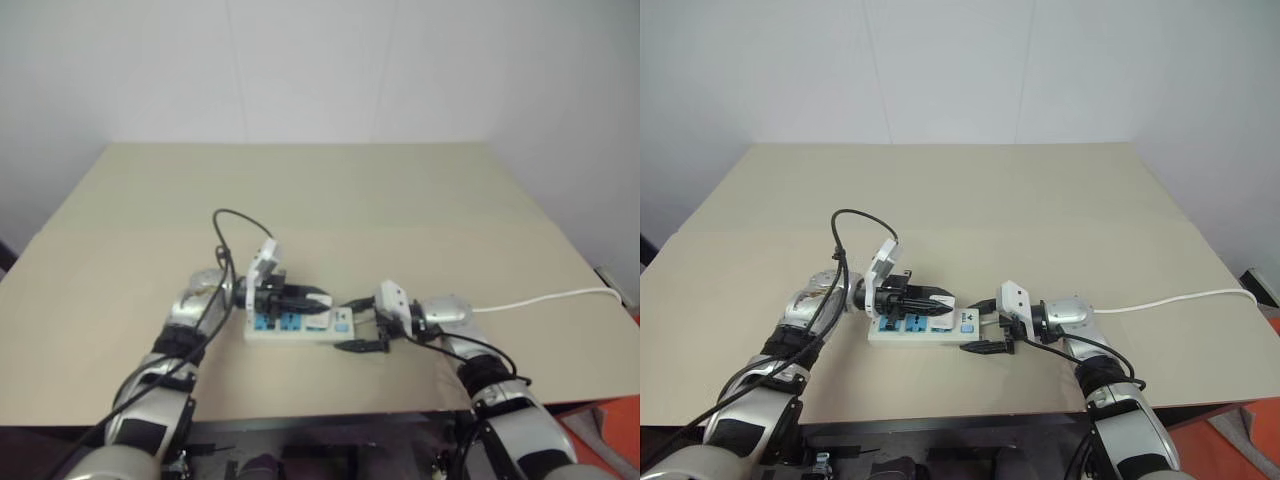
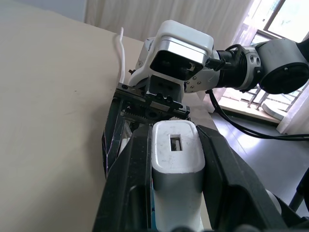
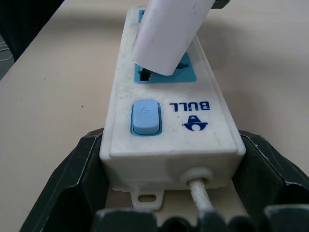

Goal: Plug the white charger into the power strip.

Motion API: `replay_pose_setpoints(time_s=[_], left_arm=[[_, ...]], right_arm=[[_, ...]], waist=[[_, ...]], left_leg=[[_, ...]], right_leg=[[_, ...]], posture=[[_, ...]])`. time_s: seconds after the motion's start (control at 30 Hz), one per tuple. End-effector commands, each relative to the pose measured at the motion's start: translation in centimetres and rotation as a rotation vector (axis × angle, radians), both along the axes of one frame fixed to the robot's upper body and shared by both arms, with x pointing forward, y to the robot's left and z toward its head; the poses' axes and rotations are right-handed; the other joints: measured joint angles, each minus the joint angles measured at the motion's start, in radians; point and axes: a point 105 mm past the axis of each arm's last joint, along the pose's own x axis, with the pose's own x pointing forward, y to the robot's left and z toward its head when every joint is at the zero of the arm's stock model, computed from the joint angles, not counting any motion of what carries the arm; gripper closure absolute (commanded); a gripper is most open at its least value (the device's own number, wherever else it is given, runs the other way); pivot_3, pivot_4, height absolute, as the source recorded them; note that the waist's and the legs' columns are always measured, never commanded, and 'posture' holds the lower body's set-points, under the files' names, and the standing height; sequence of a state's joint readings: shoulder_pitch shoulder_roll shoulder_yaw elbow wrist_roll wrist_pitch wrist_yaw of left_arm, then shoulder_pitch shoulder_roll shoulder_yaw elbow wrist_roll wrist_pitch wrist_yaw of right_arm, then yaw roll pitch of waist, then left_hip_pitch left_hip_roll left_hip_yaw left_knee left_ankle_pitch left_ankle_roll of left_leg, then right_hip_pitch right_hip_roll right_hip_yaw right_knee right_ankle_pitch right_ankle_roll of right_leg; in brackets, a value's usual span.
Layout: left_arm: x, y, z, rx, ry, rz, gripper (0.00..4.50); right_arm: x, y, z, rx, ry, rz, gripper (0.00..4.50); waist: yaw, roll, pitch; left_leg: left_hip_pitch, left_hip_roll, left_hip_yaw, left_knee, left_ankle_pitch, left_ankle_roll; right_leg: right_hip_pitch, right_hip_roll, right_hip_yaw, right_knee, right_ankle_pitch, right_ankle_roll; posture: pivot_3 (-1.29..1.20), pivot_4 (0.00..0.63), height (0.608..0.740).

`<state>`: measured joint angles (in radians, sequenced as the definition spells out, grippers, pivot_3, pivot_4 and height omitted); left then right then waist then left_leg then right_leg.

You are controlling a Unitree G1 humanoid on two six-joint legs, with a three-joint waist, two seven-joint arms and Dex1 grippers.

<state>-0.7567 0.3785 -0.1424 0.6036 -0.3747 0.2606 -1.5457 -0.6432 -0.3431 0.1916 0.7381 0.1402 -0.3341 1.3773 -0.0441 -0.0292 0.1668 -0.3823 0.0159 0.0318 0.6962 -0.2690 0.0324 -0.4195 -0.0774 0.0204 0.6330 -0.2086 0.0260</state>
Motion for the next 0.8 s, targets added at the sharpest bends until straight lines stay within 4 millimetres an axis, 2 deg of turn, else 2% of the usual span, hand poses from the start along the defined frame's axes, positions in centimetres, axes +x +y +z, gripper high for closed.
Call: replay_pose_setpoints(time_s=[0.03, 0.23, 0.4, 0.6, 0.8], left_arm=[[-0.1, 0.1, -0.3, 0.044, -0.039, -0.018, 3.47], [-0.9, 0.5, -0.7, 0.017, -0.057, -0.025, 3.47], [-1.8, 1.1, -1.9, 0.039, -0.064, -0.024, 3.47], [-1.9, 1.6, -3.0, 0.077, -0.088, -0.001, 3.47], [-1.9, 1.4, -4.0, 0.131, -0.136, -0.004, 3.47]], right_arm=[[-0.6, -0.4, -1.9, -0.06, 0.044, -0.008, 1.1], [-0.7, -0.4, -2.0, -0.057, 0.045, -0.009, 1.1], [-0.8, -0.5, -2.1, -0.057, 0.046, -0.007, 1.1], [-0.8, -0.5, -2.1, -0.058, 0.044, -0.005, 1.1], [-0.8, -0.5, -2.1, -0.057, 0.039, -0.008, 1.1]], waist=[[0.0, 0.0, 0.0], [-0.001, 0.001, -0.001], [-0.002, 0.001, -0.002], [-0.002, 0.001, -0.004], [-0.001, 0.001, -0.007]], left_leg=[[0.0, 0.0, 0.0, 0.0, 0.0, 0.0], [0.001, 0.0, 0.0, 0.0, 0.0, 0.0], [0.001, 0.001, 0.0, -0.001, 0.0, 0.0], [0.001, 0.001, 0.0, -0.002, 0.0, 0.0], [0.002, 0.001, 0.0, -0.002, 0.0, 0.0]], right_leg=[[0.0, 0.0, 0.0, 0.0, 0.0, 0.0], [0.0, 0.0, 0.0, 0.0, 0.0, 0.0], [0.0, 0.0, 0.0, -0.001, 0.0, 0.0], [0.0, 0.0, 0.0, -0.001, 0.0, 0.0], [0.001, 0.0, 0.0, -0.001, 0.0, 0.0]], posture=[[0.0, 0.15, 0.74], [0.0, 0.15, 0.74], [0.0, 0.15, 0.74], [0.0, 0.15, 0.74], [0.0, 0.15, 0.74]])
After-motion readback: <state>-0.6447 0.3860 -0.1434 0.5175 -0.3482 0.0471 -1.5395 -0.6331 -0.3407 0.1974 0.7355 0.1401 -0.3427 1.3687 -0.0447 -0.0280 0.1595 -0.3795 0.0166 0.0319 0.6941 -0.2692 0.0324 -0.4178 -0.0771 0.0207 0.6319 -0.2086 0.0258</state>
